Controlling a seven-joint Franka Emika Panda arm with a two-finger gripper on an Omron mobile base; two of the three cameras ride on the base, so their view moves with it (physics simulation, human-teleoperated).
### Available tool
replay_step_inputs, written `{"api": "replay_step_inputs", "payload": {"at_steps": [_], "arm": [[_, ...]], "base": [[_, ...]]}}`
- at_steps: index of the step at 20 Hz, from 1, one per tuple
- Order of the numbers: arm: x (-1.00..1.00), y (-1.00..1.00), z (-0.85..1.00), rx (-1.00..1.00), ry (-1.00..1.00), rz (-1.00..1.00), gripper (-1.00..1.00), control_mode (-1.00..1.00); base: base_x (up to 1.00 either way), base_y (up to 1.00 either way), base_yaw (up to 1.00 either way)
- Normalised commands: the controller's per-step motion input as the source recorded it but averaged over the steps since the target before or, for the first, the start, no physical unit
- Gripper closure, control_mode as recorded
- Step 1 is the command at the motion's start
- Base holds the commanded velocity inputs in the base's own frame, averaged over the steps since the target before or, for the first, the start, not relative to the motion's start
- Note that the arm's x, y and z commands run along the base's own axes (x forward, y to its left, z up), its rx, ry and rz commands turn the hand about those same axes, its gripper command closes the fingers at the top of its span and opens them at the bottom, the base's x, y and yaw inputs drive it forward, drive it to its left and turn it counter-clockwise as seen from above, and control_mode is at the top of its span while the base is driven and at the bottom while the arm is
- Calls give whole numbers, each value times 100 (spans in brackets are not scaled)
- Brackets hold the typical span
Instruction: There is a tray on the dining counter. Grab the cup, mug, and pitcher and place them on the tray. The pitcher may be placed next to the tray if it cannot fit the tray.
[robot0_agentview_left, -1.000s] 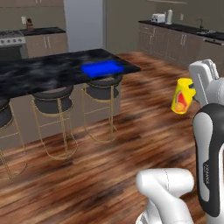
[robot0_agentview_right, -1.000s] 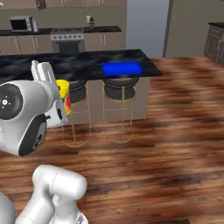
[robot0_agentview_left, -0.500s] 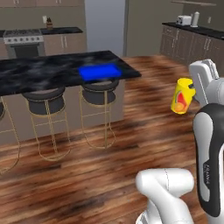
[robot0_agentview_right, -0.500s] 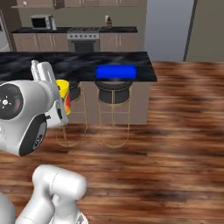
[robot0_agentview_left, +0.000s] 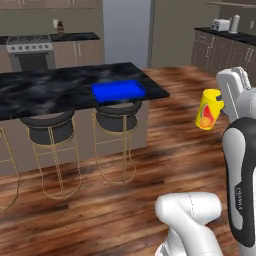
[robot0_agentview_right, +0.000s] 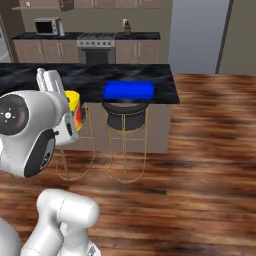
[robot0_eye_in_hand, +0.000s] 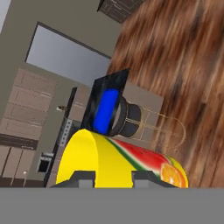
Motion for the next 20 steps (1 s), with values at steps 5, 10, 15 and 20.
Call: {"api": "replay_step_inputs", "payload": {"at_steps": [5, 10, 15, 20], "arm": [[0, 0, 0, 0, 0, 0, 100, 100], [0, 0, 0, 0, 0, 0, 100, 100], [0, 0, 0, 0, 0, 0, 100, 100], [0, 0, 0, 0, 0, 0, 100, 100]], "base": [[85, 16, 1], [89, -8, 9], [88, -20, 23], [72, -33, 33]]}}
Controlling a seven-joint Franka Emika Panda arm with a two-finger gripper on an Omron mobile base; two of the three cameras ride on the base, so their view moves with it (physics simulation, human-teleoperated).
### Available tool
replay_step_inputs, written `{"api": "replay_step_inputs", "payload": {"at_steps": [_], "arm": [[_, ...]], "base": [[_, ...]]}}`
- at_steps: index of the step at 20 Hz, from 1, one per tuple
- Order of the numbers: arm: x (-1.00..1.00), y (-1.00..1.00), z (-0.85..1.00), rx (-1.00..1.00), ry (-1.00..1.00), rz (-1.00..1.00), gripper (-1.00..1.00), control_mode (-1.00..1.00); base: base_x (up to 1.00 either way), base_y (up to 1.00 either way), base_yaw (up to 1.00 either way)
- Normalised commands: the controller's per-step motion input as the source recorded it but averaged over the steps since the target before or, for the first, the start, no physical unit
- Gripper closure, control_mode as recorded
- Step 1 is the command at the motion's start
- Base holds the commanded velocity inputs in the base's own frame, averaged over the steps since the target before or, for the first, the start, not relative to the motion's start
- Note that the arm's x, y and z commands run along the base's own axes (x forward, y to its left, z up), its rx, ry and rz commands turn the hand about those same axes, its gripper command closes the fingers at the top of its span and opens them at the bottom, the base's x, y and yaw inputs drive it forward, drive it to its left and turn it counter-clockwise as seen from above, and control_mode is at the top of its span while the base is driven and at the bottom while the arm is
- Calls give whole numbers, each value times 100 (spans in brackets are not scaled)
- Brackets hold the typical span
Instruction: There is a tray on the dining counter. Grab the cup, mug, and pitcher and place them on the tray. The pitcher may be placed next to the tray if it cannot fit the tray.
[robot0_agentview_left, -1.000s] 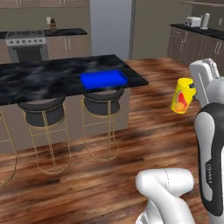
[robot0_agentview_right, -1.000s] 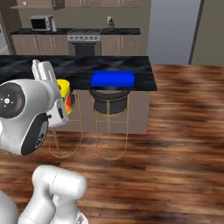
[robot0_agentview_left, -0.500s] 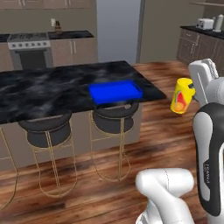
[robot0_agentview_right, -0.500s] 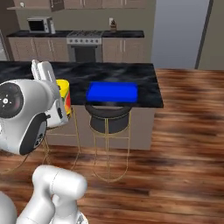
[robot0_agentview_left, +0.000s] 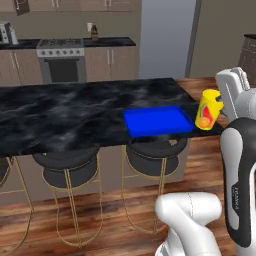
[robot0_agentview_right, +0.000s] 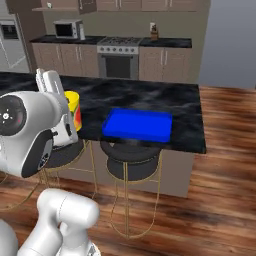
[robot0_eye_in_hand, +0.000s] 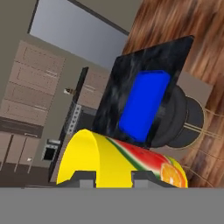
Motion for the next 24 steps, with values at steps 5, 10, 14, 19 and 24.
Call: {"api": "replay_step_inputs", "payload": {"at_steps": [5, 10, 14, 19, 24], "arm": [[0, 0, 0, 0, 0, 0, 100, 100], [0, 0, 0, 0, 0, 0, 100, 100], [0, 0, 0, 0, 0, 0, 100, 100], [0, 0, 0, 0, 0, 0, 100, 100], [0, 0, 0, 0, 0, 0, 100, 100]], "base": [[59, -35, 27], [43, -44, 2], [52, -41, 0], [47, -42, 0], [41, -40, 0]]}}
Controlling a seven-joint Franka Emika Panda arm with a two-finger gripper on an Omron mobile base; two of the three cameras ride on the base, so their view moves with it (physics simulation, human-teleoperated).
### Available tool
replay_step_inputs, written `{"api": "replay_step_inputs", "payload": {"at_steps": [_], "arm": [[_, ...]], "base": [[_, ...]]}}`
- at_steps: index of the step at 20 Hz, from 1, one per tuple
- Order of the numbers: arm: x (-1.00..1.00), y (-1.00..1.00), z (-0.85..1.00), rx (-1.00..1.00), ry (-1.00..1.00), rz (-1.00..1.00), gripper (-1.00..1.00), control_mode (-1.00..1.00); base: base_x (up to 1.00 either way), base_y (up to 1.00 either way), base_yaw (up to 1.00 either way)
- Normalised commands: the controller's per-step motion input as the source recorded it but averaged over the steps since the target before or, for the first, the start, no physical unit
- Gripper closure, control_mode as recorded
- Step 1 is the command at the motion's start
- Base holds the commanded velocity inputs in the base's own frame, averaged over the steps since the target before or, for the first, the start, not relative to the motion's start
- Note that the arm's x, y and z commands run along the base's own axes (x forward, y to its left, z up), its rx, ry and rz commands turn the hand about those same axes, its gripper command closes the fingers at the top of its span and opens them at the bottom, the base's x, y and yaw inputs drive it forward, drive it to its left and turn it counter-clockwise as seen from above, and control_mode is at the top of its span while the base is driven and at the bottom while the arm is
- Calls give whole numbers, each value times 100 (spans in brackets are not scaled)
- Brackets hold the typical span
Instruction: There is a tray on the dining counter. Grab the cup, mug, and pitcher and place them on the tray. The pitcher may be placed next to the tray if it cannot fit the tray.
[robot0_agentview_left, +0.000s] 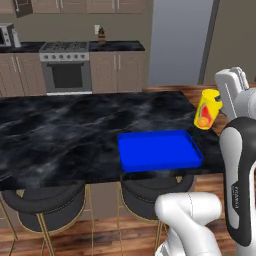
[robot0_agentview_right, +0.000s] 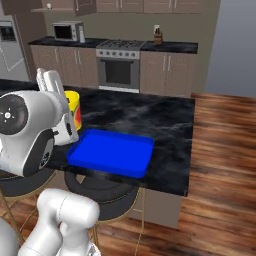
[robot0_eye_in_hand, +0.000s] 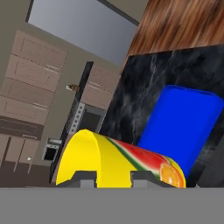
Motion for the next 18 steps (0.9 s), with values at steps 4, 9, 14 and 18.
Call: {"api": "replay_step_inputs", "payload": {"at_steps": [4, 9, 14, 18], "arm": [[0, 0, 0, 0, 0, 0, 100, 100], [0, 0, 0, 0, 0, 0, 100, 100], [30, 0, 0, 0, 0, 0, 100, -100], [81, 0, -1, 1, 1, 0, 100, -100]], "base": [[35, -36, 0], [29, -16, -1], [22, 0, -2], [0, 0, 0]]}}
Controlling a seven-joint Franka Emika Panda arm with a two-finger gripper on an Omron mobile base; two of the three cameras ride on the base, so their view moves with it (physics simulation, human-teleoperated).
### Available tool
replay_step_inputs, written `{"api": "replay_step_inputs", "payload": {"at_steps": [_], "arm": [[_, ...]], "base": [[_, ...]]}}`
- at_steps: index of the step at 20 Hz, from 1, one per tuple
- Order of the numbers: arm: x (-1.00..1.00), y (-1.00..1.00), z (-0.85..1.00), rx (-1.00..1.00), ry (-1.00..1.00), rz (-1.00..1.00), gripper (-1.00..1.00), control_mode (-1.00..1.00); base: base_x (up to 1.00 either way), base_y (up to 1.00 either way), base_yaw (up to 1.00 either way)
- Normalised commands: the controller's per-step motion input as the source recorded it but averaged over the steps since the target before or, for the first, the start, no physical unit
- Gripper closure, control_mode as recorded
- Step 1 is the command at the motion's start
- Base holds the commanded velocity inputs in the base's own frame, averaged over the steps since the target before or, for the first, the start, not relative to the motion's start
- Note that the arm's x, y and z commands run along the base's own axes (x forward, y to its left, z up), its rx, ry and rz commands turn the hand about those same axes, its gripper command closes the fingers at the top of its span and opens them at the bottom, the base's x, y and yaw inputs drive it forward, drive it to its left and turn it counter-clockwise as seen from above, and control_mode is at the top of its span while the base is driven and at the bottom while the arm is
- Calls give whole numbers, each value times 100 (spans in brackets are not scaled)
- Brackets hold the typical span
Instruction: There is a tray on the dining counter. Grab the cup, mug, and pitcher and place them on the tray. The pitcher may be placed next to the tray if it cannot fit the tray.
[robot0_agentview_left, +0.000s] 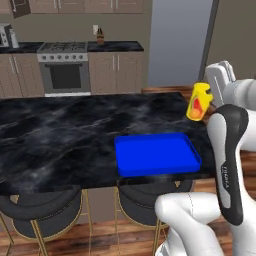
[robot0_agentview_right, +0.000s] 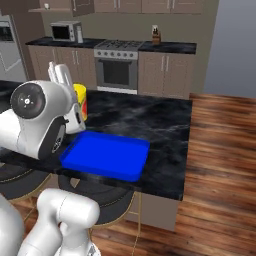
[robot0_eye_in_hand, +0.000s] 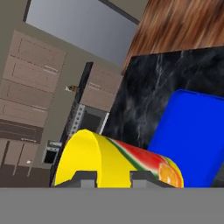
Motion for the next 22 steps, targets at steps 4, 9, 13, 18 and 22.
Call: {"api": "replay_step_inputs", "payload": {"at_steps": [4, 9, 13, 18, 22], "arm": [[58, 0, -9, 0, 5, 1, 100, -100], [40, 2, -20, -1, 9, 4, 100, -100], [24, 12, -22, -5, 7, 10, 100, -100], [24, 4, -26, -1, 4, 23, 100, -100], [31, 2, -29, 0, 7, 25, 100, -100]], "base": [[0, 0, 0], [0, 0, 0], [0, 0, 0], [0, 0, 0], [0, 0, 0]]}}
